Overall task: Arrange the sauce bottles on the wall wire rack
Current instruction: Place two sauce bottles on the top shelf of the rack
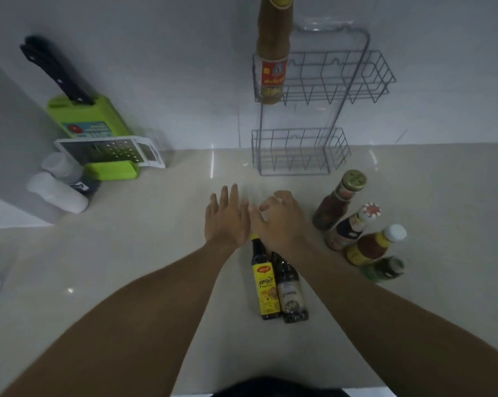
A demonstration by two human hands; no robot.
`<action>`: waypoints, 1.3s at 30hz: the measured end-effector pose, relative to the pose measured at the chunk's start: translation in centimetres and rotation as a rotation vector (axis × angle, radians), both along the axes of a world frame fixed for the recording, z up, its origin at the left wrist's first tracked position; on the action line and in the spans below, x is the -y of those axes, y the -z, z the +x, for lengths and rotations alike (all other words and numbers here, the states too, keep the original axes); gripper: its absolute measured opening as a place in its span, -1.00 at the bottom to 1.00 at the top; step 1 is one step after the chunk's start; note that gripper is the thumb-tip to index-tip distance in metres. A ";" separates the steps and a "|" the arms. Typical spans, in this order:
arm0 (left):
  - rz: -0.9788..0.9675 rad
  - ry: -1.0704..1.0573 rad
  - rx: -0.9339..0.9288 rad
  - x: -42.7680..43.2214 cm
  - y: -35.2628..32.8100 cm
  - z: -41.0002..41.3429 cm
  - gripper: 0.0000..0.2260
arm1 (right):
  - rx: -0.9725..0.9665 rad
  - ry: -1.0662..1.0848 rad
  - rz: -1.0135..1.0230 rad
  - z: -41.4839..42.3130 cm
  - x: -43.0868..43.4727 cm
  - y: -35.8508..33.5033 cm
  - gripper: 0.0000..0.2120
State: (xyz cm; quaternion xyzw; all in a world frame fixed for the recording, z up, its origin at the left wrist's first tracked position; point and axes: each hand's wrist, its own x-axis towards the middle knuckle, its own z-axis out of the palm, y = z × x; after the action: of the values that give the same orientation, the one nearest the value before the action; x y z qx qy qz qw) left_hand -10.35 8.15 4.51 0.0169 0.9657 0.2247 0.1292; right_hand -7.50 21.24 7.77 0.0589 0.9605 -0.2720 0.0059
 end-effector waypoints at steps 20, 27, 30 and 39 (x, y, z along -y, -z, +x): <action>-0.278 0.071 -0.014 0.0 10.0 8.0 -0.28 | 0.158 0.033 0.292 6.3 1.8 8.5 -0.30; -0.279 0.101 0.058 0.2 9.5 7.8 -0.31 | 0.105 -0.020 0.217 6.4 1.7 7.4 -0.37; -0.198 0.091 0.071 0.4 9.2 7.7 -0.30 | 0.046 -0.038 0.125 6.0 1.7 6.3 -0.45; 0.008 -0.046 -0.170 -0.7 1.9 0.7 -0.51 | -0.175 0.038 -0.404 1.0 0.2 -2.3 -0.79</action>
State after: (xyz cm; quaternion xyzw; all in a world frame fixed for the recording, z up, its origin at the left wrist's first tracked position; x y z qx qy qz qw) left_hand -9.69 8.85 2.65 0.0143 0.9723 0.2294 0.0414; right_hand -6.53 21.07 10.04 0.0508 0.8820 -0.4632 -0.0708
